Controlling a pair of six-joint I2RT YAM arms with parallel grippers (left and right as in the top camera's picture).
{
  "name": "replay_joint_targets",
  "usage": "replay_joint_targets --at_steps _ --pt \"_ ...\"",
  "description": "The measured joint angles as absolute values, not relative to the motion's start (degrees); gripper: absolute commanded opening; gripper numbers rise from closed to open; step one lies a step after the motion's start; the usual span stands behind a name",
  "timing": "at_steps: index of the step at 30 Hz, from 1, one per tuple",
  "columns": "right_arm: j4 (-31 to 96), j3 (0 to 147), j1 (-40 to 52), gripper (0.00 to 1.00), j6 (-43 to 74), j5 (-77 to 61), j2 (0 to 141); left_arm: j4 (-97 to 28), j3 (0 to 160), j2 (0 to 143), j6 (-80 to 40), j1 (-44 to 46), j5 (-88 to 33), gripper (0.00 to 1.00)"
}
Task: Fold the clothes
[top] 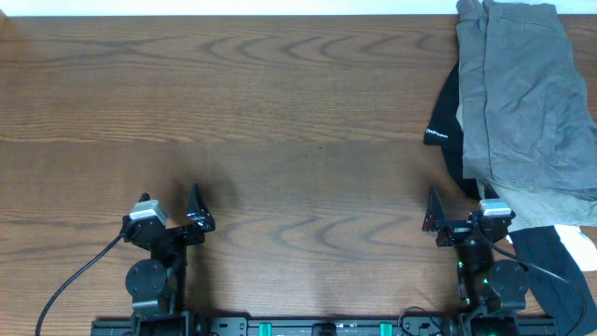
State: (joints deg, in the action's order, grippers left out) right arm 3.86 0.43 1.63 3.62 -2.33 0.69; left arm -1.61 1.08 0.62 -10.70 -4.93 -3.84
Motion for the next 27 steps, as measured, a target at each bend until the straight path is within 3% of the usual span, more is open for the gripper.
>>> replay_joint_targets --at_steps 27 --pt "3.86 0.43 1.63 0.99 3.62 -2.33 0.69 -1.61 1.08 1.19 -10.70 -4.93 -3.86 0.98"
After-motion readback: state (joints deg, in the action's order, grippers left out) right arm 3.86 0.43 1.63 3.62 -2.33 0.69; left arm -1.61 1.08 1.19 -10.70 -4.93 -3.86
